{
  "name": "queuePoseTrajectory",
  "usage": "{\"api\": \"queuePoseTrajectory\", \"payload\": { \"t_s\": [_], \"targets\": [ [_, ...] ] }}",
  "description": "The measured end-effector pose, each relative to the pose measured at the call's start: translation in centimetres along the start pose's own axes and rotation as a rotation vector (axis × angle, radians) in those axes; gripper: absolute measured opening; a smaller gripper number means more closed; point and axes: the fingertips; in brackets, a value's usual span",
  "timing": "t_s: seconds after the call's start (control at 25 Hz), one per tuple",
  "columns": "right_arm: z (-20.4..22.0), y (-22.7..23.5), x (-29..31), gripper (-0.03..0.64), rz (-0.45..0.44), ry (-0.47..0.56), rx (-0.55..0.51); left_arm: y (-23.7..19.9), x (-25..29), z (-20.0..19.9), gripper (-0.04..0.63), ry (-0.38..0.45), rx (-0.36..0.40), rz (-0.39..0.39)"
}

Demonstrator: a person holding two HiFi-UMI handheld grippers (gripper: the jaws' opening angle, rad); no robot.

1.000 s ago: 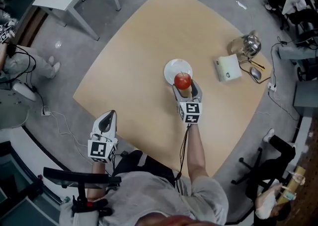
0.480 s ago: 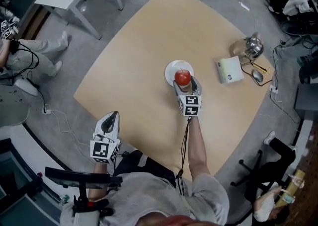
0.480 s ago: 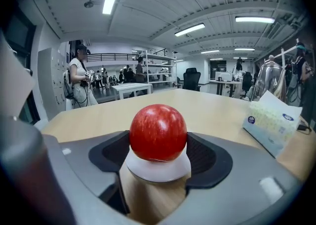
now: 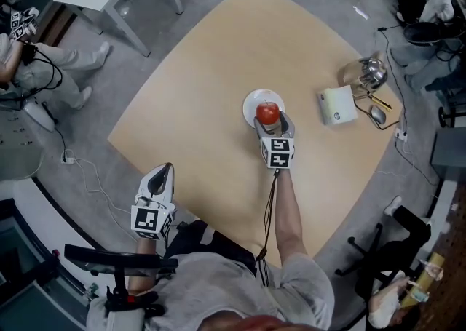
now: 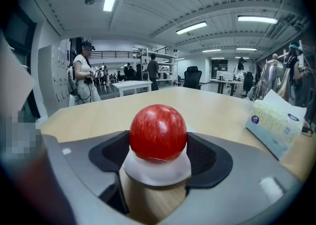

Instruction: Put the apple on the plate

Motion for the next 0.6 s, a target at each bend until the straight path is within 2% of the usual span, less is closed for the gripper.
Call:
{"api": "queuePoseTrajectory", "payload": {
  "t_s": [0.32, 0.6],
  "targets": [
    [0.15, 0.01, 0.13, 0.370, 0.010, 0.004, 0.020, -0.01, -0.14, 0.20, 0.018, 0.001, -0.002, 0.001],
    [-0.11, -0.18, -0.28, 0.399, 0.016, 0.003, 0.023, -0.30, -0.62, -0.38, 0.018, 0.010, -0.002, 0.000]
  ]
}}
Point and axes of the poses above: the fingertips, and each gripper's own axes: x forward along the fingers, y to its right, z out of its underside, and after that the axes turned 14 degrees about -z, right-handed
